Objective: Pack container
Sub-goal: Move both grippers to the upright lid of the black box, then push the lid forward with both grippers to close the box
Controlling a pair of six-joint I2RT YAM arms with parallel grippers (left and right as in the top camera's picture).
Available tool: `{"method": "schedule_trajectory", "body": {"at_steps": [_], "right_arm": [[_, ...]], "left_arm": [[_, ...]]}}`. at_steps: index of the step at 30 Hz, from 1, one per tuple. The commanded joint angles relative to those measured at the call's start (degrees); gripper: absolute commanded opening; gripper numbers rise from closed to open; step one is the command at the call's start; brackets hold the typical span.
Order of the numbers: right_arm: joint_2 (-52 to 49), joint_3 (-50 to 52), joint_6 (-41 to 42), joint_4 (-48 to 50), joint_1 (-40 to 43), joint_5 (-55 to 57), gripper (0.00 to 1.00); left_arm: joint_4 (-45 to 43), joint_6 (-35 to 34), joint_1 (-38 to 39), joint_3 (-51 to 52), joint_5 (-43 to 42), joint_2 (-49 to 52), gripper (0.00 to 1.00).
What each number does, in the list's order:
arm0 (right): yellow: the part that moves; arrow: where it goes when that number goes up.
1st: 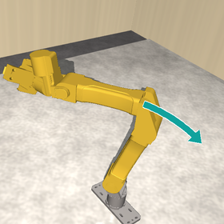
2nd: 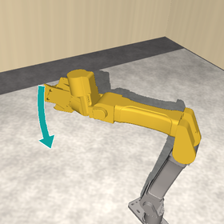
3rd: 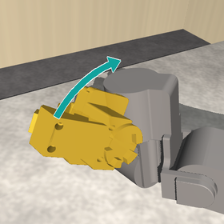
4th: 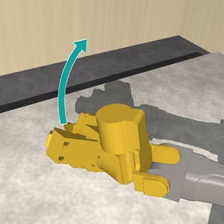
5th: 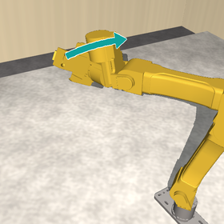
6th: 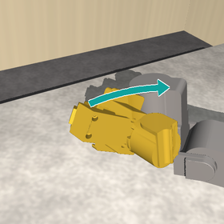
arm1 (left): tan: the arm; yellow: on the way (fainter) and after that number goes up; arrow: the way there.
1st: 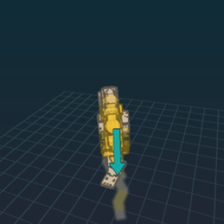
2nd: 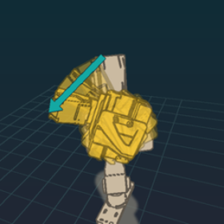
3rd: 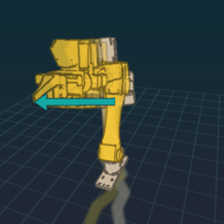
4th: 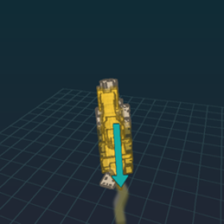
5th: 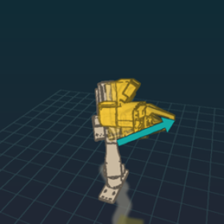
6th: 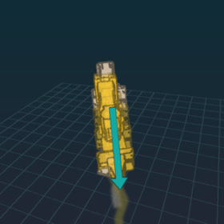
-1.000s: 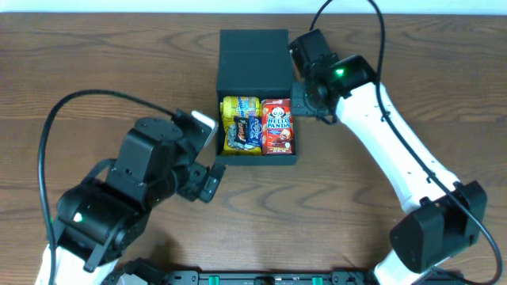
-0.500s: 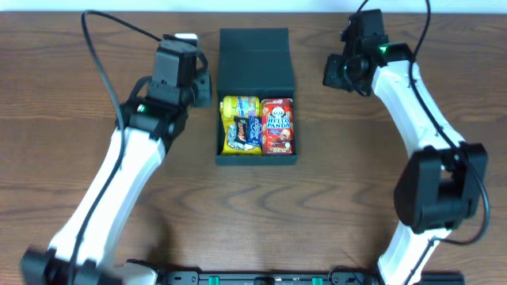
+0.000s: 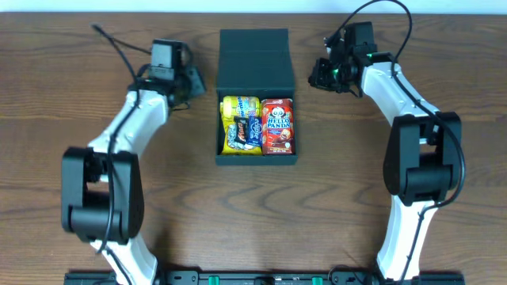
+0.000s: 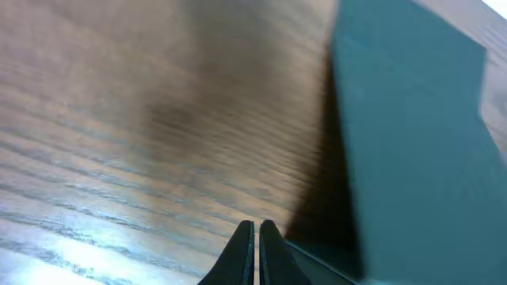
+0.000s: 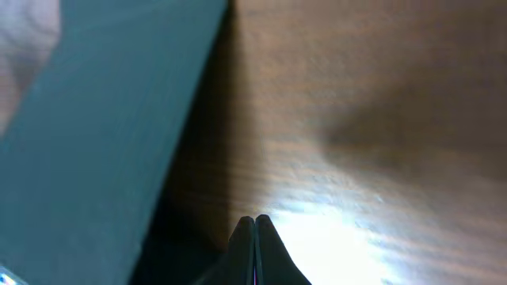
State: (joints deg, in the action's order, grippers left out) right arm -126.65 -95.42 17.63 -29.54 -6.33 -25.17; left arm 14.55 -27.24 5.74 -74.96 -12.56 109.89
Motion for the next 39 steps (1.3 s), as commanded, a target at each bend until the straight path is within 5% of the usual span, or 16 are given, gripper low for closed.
{"method": "schedule_trajectory", "body": {"at_steps": [1, 11, 39], "right_arm": [[-1.2, 0.1, 2.2, 2.3, 0.3, -3.7, 0.01], [-7.7, 0.1, 14.5, 11.6, 0.2, -13.4, 0.02], [-8.7, 0.0, 11.1, 30.8, -0.7, -42.9, 0.01]], "left_arm": [[-0.2, -3.3, -3.2, -4.0, -10.4, 4.8, 0.05], [11.0, -3.0, -4.6, -24.9, -21.8, 21.8, 0.05], [9.8, 2.7, -4.5, -28.4, -44.5, 23.2, 0.06]]}}
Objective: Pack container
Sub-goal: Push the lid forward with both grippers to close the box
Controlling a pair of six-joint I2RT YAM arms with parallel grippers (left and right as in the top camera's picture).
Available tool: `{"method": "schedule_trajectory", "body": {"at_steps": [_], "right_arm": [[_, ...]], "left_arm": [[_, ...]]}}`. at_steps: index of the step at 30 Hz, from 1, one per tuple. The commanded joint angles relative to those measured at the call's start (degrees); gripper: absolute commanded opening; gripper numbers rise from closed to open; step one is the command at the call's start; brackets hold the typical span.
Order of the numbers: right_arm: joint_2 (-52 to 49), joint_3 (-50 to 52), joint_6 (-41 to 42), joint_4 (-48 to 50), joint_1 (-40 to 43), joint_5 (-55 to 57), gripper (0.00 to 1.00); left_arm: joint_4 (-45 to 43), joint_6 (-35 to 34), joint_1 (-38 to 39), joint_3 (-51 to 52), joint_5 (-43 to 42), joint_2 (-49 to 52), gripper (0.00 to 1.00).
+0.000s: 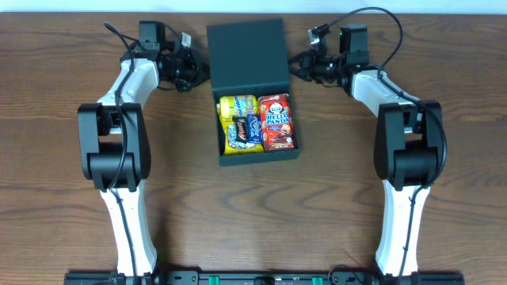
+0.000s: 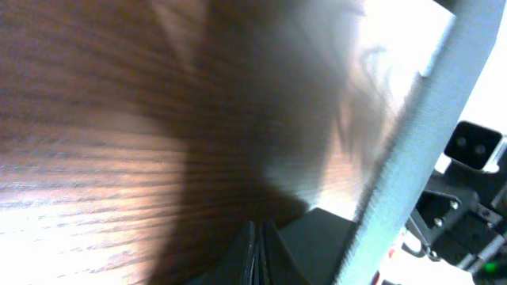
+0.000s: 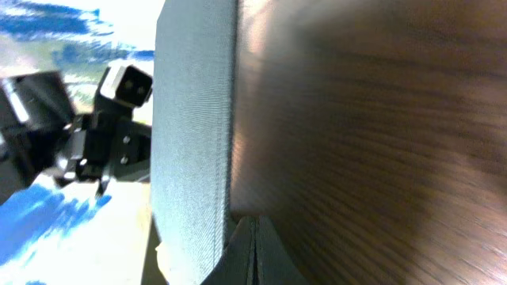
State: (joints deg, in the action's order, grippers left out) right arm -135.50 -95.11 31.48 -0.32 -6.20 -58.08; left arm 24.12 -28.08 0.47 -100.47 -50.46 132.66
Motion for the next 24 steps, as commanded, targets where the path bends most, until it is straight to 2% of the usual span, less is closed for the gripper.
{"method": "schedule_trajectory", "body": {"at_steps": [1, 10, 19, 22, 24], "right_arm": [[0.2, -0.4, -2.9, 2.1, -0.7, -11.3, 0.02], [0.2, -0.5, -2.8, 5.4, -0.5, -27.8, 0.02], [0.2, -0.5, -2.8, 5.3, 0.2, -29.2, 0.02], [0.2, -0.5, -2.8, 5.2, 1.4, -27.2, 0.02], [0.2, -0.5, -1.1, 5.3, 2.2, -23.2, 0.02]], "left_arm": [[1.0, 4.6, 0.7, -3.4, -7.1, 0.0, 0.05], [11.7, 24.6, 0.7, -4.0, -7.2, -11.1, 0.06], [27.2, 42.4, 0.7, -4.0, -7.1, -17.7, 0.06], [31.4, 42.8, 0.7, -4.0, -3.3, -17.8, 0.06], [31.9, 40.7, 0.7, -4.0, -0.9, -17.8, 0.06]]}}
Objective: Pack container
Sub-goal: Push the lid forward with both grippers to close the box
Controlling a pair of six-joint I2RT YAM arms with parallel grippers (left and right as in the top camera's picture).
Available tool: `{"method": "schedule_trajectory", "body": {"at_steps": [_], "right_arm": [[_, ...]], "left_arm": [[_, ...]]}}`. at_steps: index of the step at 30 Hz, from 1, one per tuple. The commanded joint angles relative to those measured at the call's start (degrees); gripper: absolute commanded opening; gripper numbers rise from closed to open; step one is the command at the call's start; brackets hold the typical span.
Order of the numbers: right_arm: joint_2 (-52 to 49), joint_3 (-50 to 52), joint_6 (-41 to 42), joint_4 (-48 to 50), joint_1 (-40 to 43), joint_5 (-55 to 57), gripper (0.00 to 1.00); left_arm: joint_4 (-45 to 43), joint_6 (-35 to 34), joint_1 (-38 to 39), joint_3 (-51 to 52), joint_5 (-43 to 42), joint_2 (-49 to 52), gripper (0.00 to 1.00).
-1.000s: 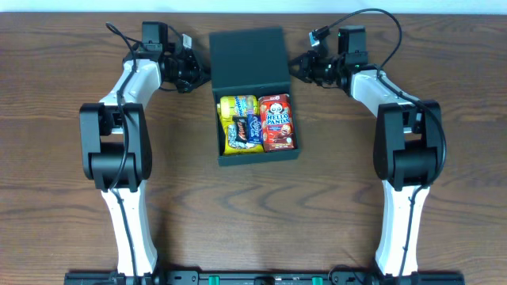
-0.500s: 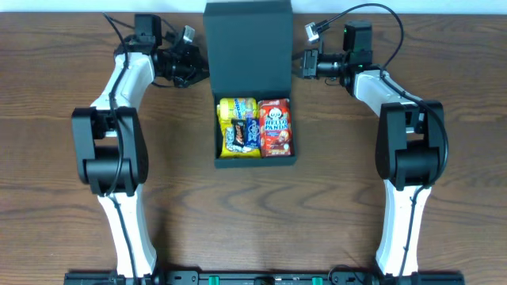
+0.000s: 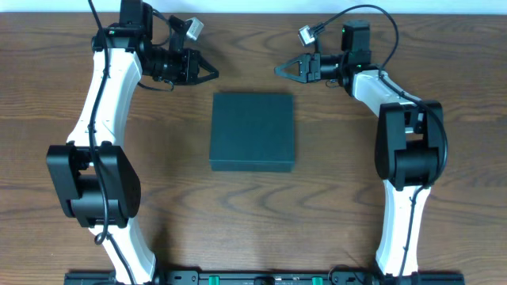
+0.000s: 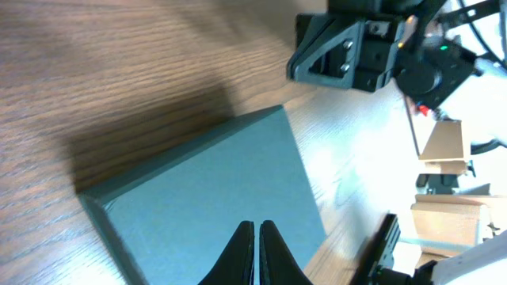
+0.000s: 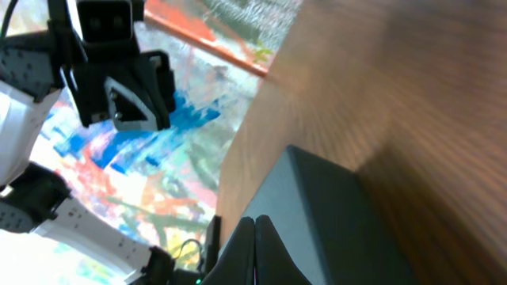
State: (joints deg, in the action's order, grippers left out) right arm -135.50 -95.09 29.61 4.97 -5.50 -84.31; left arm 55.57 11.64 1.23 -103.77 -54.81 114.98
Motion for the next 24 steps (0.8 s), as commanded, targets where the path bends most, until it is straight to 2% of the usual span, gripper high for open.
{"method": "schedule_trajectory", "body": {"at_steps": [1, 6, 10, 13, 20, 24], "right_arm": [[0.2, -0.5, 2.8, -0.1, 2.1, 6.9, 0.02], [0.9, -0.5, 4.5, -1.1, 3.6, 21.7, 0.02], [3.5, -1.1, -1.6, -7.5, 4.7, 36.3, 0.02], [5.9, -3.6, -6.8, -15.2, 5.3, 43.2, 0.02], [10.6, -15.2, -15.8, -38.1, 9.1, 45.6, 0.02], [18.4, -16.6, -23.0, -47.8, 8.9, 46.1, 0.02]], "left_arm": [[0.5, -1.4, -0.1, -0.7, 5.3, -0.2, 0.06], [0.6, -9.4, -0.1, -0.7, 12.3, -2.1, 0.06], [1.2, -13.0, -0.1, -0.7, 15.0, -6.3, 0.06], [3.0, -13.4, -0.1, -0.7, 15.4, -10.7, 0.06], [5.4, -13.4, 2.4, -0.7, 23.8, -22.2, 0.06], [11.2, -11.6, 4.9, -0.6, 25.4, -28.6, 0.06]]}}
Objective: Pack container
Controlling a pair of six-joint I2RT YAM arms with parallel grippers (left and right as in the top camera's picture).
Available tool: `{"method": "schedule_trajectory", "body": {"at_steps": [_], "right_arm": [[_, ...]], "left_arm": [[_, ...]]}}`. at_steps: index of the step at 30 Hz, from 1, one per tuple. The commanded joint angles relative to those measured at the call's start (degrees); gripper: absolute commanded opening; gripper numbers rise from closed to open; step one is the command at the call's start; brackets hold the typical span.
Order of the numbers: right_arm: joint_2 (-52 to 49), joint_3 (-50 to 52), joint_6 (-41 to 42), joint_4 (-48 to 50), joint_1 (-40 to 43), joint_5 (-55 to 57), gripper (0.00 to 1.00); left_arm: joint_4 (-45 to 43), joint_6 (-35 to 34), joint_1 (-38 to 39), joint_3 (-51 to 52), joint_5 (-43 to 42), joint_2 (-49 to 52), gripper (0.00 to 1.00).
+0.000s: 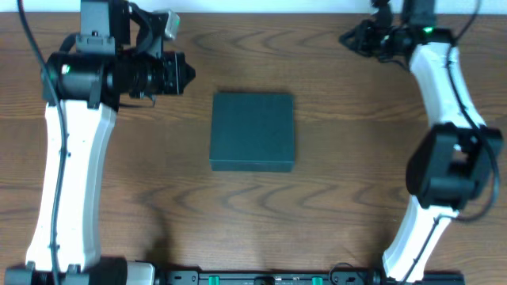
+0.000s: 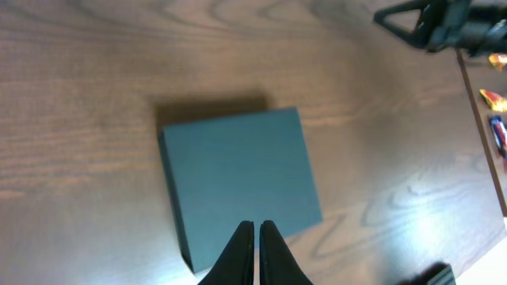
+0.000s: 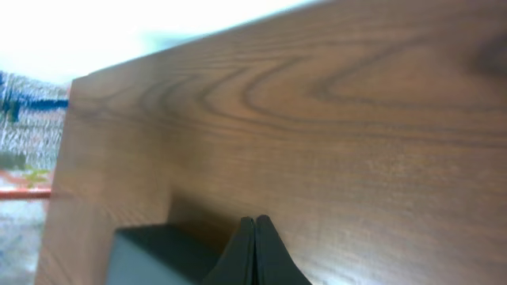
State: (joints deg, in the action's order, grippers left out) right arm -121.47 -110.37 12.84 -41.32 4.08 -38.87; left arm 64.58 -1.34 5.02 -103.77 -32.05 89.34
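The dark teal container (image 1: 253,131) lies in the middle of the table with its lid closed, hiding its contents; the left wrist view shows the container (image 2: 240,180) from above. My left gripper (image 1: 187,75) is raised to the container's upper left, shut and empty, its fingertips (image 2: 256,227) together. Far from the box, at the table's top right, my right gripper (image 1: 345,37) is shut and empty. The right wrist view shows a container corner (image 3: 150,252) beyond the gripper (image 3: 255,220).
Brown wooden tabletop (image 1: 356,158) all round the box. A few small snack packets (image 2: 493,111) lie at the right edge of the left wrist view. Both white arms stand along the table's left and right sides.
Both shut grippers have drawn away from the closed box. The left one is now higher and farther left, the right one up at the table's top right corner.
The box lay open with snacks inside and its lid flat behind, a shut gripper at each side of the lid. Then the lid stood raised between both grippers. Then the box was closed with the grippers just beyond it. Now both have pulled back.
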Motion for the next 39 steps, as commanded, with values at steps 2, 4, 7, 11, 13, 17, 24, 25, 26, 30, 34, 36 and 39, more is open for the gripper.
{"method": "schedule_trajectory", "body": {"at_steps": [2, 4, 7, 11, 13, 17, 24, 25, 26, 30, 34, 36, 39], "right_arm": [[10.1, -1.3, -9.3, -6.8, -0.8, 3.0, 0.02], [14.9, -1.3, -11.6, -10.9, -0.8, 4.1, 0.02], [22.1, -1.2, -12.3, -13.9, -0.8, 4.1, 0.02], [30.5, -0.3, -12.9, -18.1, -1.6, 4.1, 0.01], [35.4, 1.1, -13.9, -21.7, -2.8, 4.2, 0.02], [46.7, 8.7, -15.7, -26.4, -4.8, 4.2, 0.02], [73.2, 35.6, -15.6, -26.6, -9.8, 1.0, 0.02], [76.9, 39.0, -15.2, -26.6, -10.3, 0.2, 0.02], [80.6, 42.2, -14.5, -26.8, -10.6, -0.2, 0.02], [93.4, 52.0, -10.5, -28.9, -10.7, -0.2, 0.01], [103.5, 58.8, -9.9, -32.3, -10.7, -0.3, 0.02], [106.5, 60.5, -9.2, -32.6, -10.7, -0.4, 0.02], [107.6, 62.0, -9.0, -32.7, -10.7, -0.4, 0.99]], "left_arm": [[6.2, 3.1, 2.7, -0.5, 2.7, -6.0, 0.06], [8.9, 4.1, 4.5, -0.5, 2.7, -8.3, 0.06], [12.1, 5.2, 7.8, 0.1, 2.7, -12.8, 0.06], [13.6, 4.7, 11.0, 3.0, 2.6, -19.6, 0.06], [13.8, 3.4, 12.5, 6.3, 2.6, -24.8, 0.06], [12.2, 0.9, 13.0, 14.4, 2.7, -36.3, 0.06], [10.3, -4.3, 13.0, 30.5, 2.6, -55.8, 0.06], [10.3, -5.2, 13.0, 32.8, 2.6, -58.2, 0.06], [10.4, -6.1, 13.0, 35.0, 2.6, -60.7, 0.06], [10.4, -10.4, 13.0, 42.7, 2.0, -68.8, 0.06], [10.4, -14.6, 13.0, 49.4, 1.6, -76.7, 0.06], [10.1, -16.4, 13.0, 51.5, 1.3, -79.4, 0.06], [10.2, -18.5, 13.0, 52.2, 1.6, -80.5, 0.33]]}}
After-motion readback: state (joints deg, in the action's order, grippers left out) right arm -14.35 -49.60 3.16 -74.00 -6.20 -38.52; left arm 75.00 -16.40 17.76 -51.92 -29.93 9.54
